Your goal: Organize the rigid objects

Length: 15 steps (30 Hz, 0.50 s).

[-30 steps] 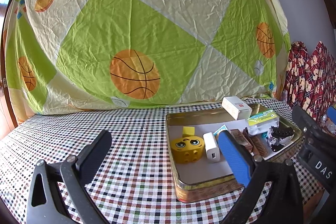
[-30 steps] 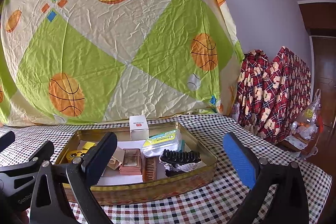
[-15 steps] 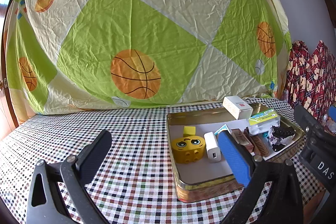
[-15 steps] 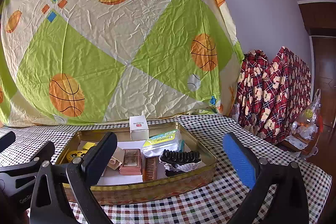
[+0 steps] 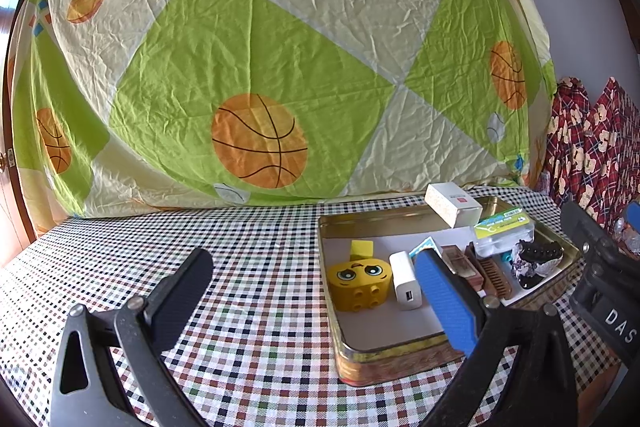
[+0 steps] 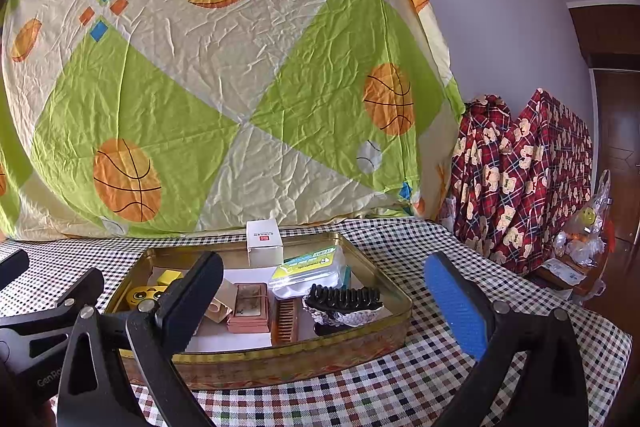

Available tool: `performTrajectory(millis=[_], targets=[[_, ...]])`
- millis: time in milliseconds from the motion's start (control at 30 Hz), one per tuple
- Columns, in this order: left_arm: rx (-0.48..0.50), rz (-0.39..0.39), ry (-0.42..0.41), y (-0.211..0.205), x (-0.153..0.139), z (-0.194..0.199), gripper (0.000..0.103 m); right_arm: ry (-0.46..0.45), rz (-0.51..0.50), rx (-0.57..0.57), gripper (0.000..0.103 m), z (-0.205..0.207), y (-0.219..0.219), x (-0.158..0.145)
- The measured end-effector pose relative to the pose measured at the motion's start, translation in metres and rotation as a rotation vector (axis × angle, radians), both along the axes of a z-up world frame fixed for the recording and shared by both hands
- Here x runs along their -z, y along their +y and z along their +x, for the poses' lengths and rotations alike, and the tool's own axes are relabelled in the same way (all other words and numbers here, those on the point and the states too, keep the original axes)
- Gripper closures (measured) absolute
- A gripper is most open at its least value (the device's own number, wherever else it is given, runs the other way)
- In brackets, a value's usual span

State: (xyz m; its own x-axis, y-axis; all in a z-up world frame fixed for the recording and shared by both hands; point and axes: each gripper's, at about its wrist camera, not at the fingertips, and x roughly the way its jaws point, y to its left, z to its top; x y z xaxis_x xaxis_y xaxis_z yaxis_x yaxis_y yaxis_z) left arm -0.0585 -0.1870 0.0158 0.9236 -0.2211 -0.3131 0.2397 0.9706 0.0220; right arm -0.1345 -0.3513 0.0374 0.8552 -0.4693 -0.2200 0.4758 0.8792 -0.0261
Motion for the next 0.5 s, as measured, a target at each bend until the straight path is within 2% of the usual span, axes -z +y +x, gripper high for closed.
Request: performTrajectory(millis=[500], targets=[[0.001, 0.003, 0.007, -0.0019, 0.0006, 0.0008, 0.0, 0.013, 0.009, 0.001, 0.001, 0.001, -0.0019, 0.0021]])
